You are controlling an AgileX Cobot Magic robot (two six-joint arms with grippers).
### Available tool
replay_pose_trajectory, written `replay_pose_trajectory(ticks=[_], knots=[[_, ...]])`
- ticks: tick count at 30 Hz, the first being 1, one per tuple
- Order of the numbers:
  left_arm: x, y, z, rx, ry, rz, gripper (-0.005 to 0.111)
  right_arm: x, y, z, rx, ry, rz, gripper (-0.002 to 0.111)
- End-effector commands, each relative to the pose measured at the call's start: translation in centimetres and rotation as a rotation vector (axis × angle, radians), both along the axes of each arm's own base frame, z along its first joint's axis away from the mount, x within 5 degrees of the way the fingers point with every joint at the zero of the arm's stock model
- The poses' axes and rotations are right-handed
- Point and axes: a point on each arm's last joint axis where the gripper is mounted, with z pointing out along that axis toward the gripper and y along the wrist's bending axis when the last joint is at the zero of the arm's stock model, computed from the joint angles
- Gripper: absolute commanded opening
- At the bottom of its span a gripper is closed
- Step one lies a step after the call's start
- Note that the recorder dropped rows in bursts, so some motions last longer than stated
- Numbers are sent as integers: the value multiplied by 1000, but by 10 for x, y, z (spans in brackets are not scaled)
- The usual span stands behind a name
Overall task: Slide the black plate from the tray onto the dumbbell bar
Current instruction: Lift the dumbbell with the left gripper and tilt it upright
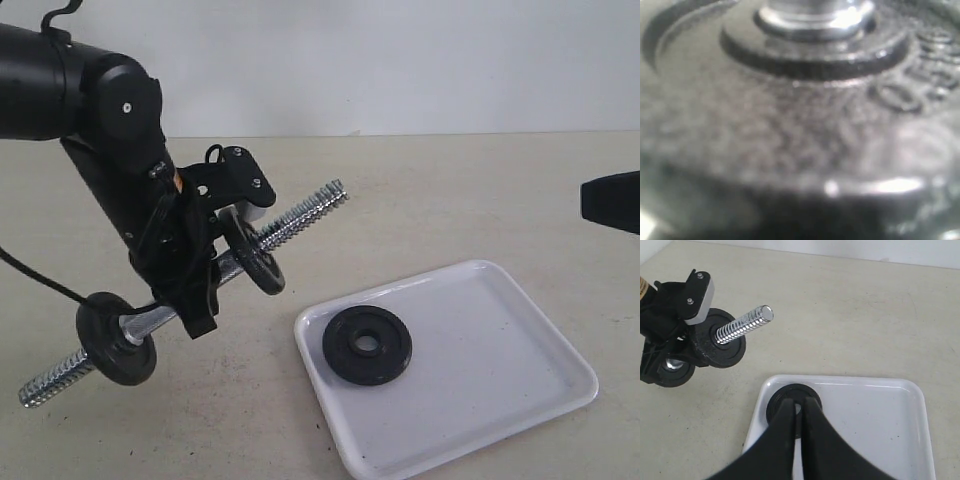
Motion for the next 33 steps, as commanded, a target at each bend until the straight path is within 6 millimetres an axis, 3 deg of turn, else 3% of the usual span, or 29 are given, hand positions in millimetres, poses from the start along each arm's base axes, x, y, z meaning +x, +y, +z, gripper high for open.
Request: replay_pose_trajectory(ticks=[1, 10, 19, 33], knots=[[-9, 5, 39, -105, -133, 33, 4, -2, 0, -1, -19, -8, 18, 0], [-31, 17, 53, -171, -198, 90, 4, -2, 0, -1, -23, -9, 19, 0], [-51, 29, 37, -168, -172, 110, 4, -2, 0, -1, -24, -9, 22, 0], [-51, 21, 33, -349, -217, 222, 4, -2, 0, -1, -24, -8, 23, 0]])
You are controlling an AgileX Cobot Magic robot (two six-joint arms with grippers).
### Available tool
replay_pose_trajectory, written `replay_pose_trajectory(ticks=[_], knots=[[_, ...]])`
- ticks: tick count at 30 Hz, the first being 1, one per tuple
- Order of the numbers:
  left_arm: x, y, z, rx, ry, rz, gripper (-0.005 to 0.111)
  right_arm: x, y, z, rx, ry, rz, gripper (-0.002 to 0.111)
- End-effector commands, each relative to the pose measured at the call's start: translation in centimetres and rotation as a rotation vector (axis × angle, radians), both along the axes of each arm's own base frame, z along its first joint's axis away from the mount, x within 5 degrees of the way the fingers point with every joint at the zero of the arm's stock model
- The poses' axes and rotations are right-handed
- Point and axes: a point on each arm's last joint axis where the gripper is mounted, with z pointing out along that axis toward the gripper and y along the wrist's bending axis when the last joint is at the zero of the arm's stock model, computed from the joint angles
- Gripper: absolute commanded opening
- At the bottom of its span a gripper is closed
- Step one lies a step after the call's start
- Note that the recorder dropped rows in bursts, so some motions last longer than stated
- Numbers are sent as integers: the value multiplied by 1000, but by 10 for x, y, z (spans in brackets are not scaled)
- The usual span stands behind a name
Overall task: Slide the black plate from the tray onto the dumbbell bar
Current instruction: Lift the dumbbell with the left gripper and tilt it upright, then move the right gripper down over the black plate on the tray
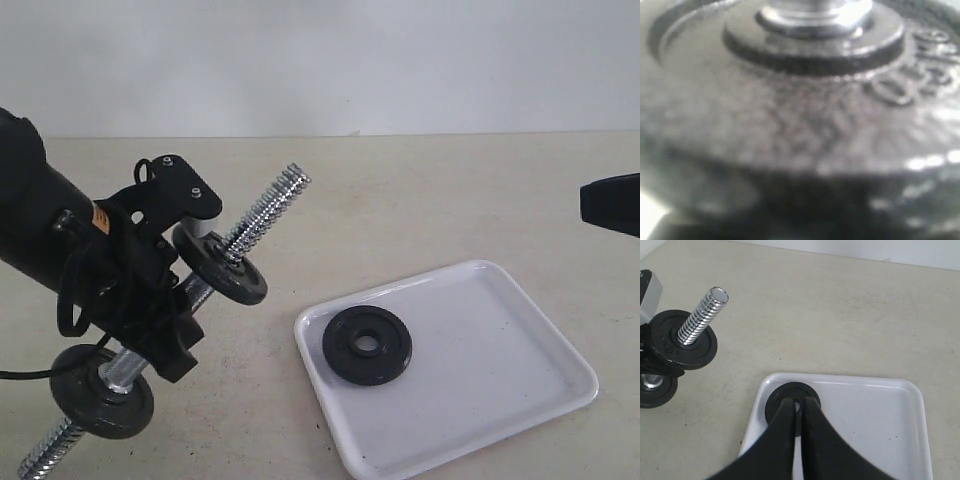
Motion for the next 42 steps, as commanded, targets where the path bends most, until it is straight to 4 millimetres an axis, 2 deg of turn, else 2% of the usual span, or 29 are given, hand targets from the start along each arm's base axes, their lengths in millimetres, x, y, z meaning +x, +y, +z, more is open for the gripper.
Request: replay_pose_trajectory(ticks=[1, 15, 29, 34, 36, 37, 39, 40, 41, 42], knots=[[7, -5, 26, -135, -149, 57, 4, -2, 0, -1, -8, -2, 9, 0], [-1, 3, 2, -132, -185, 81, 4, -2, 0, -1, -8, 0, 12, 0], [4, 1, 5, -193, -238, 130, 4, -2, 1, -1, -8, 3, 16, 0], [4, 1, 5, -193, -238, 130, 4, -8, 5, -4, -35, 25, 114, 1], [4, 1, 5, -191, -236, 128, 4, -9, 7, -2, -10, 24, 128, 17], [4, 1, 5, -191, -236, 128, 4, -10, 9, -1, 0, 9, 149, 32], [4, 1, 5, -191, -236, 128, 4, -10, 11, 3, 31, -33, 172, 73], [4, 1, 5, -191, -236, 128, 4, -9, 12, 4, 50, -32, 169, 84], [4, 1, 5, -191, -236, 128, 4, -8, 12, 4, 62, -26, 168, 89], [4, 1, 5, -191, -236, 128, 4, -8, 13, 4, 67, -23, 171, 89]])
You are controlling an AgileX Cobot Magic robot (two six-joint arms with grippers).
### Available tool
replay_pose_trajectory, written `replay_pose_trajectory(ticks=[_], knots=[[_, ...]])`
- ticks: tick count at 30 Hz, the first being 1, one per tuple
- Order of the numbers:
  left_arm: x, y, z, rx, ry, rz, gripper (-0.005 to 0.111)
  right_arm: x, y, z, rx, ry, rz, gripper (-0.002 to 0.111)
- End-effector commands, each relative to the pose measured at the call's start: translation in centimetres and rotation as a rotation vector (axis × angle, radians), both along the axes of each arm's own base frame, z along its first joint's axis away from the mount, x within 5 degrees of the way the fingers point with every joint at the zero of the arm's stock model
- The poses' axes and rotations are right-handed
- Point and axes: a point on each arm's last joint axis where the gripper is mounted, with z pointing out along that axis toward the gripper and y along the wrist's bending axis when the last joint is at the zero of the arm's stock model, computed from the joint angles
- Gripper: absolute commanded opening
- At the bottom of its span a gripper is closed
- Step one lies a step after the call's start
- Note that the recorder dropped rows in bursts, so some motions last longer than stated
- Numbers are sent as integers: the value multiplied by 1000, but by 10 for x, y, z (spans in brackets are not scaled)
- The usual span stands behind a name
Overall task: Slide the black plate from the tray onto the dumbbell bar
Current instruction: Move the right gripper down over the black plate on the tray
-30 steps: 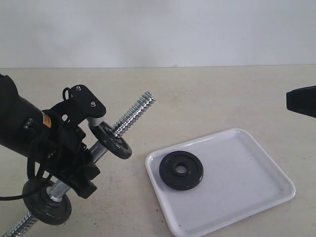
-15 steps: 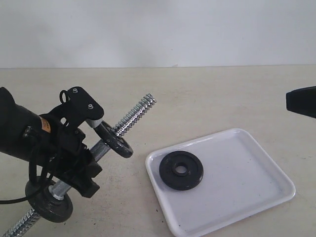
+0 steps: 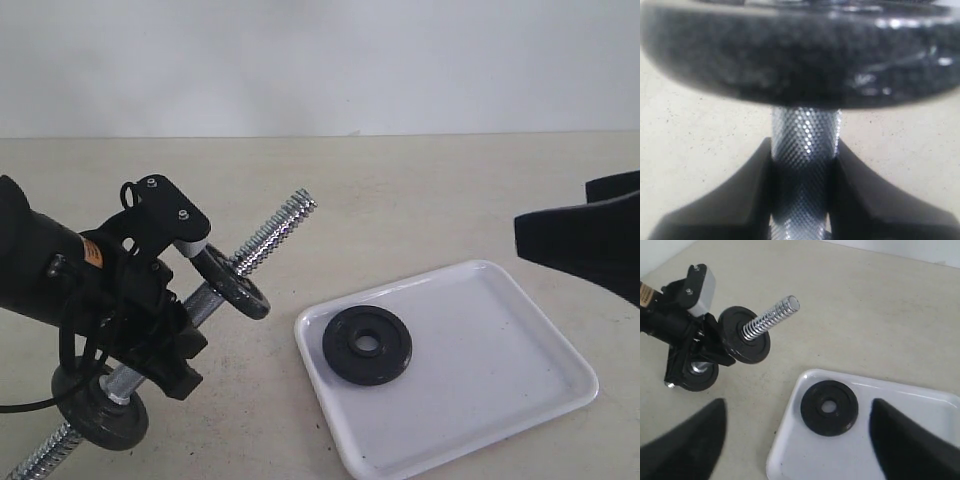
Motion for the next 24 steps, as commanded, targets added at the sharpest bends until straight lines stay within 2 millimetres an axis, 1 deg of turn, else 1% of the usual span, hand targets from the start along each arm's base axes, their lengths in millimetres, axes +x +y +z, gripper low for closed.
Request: replay_pose_trajectory(ticks=[1, 3, 4, 7, 12, 15, 16, 17, 18, 20, 22, 24], knots=[[13, -5, 28, -121, -163, 62, 4, 2, 2, 0, 38, 8, 17, 87], [12, -5, 28, -121, -161, 62, 4, 5, 3, -3, 40, 34, 29, 80], [12, -5, 28, -121, -161, 62, 4, 6, 4, -5, 42, 50, 37, 79], [12, -5, 28, -124, -159, 66, 4, 14, 6, -14, 53, 141, 75, 83], [12, -5, 28, -124, -159, 66, 4, 29, 11, -30, 64, 255, 98, 82], [12, -5, 28, -125, -158, 67, 4, 37, 33, -40, 4, 237, 134, 82], [12, -5, 28, -130, -155, 72, 4, 40, 44, -46, -41, 208, 144, 82], [12, -6, 28, -134, -150, 76, 4, 39, 53, -50, -71, 204, 159, 79], [12, -6, 28, -135, -149, 77, 4, 39, 65, -57, -118, 198, 164, 73], [12, -6, 28, -135, -149, 77, 4, 41, 79, -70, -207, 190, 165, 63], [12, -6, 28, -135, -149, 77, 4, 46, 90, -83, -241, 225, 126, 64], [12, -6, 28, -135, -149, 77, 4, 52, 94, -92, -238, 256, 76, 66]])
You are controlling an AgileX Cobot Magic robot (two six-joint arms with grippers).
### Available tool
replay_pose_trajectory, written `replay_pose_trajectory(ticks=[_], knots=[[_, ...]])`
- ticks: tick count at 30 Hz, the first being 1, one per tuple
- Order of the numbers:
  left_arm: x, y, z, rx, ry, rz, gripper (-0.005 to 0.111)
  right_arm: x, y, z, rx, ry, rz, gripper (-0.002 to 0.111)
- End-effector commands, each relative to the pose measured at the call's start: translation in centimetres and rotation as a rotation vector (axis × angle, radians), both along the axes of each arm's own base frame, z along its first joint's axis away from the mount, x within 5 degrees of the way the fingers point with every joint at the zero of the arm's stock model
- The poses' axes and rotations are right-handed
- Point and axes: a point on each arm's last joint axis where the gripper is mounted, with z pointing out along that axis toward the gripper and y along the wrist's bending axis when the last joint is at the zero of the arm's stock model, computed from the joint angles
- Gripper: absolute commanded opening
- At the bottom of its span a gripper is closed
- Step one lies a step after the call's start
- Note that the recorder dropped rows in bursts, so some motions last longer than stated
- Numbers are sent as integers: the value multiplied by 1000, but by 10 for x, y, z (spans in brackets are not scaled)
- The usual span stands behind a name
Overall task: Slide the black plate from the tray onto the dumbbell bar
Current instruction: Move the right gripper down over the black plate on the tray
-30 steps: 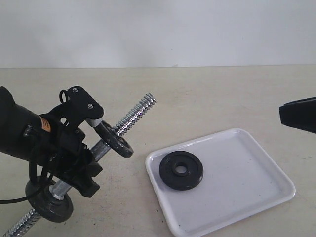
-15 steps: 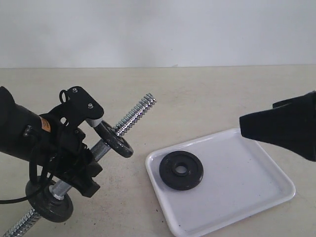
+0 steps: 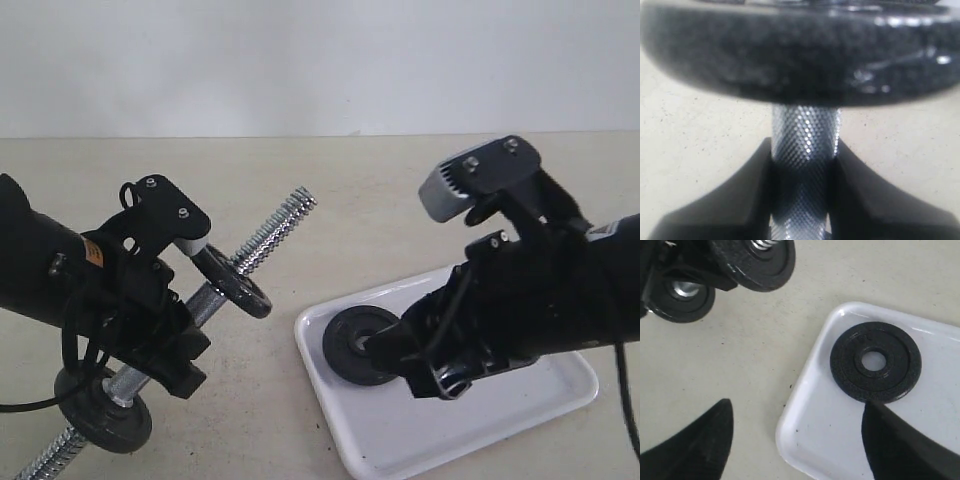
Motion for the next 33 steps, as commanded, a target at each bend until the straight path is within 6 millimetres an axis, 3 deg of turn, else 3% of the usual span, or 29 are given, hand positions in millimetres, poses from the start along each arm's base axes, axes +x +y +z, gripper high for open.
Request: replay_pose_trajectory(ticks=[1, 7, 11, 14, 22, 27, 33], knots=[[12, -5, 28, -115, -161, 62, 4, 12, 8, -18, -31, 30, -95, 67], [12, -5, 28, -115, -161, 62, 4, 23, 13, -45, -103, 73, -107, 67], [12, -5, 28, -113, -162, 60, 4, 31, 18, -59, -141, 116, -95, 84], [12, -5, 28, -113, -162, 60, 4, 37, 23, -65, -149, 136, -100, 88], [12, -5, 28, -113, -162, 60, 4, 54, 33, -65, -142, 110, -113, 88], [12, -5, 28, -113, -162, 60, 4, 60, 36, -66, -138, 98, -128, 104], [12, -5, 28, -113, -162, 60, 4, 63, 35, -64, -133, 62, -153, 105]])
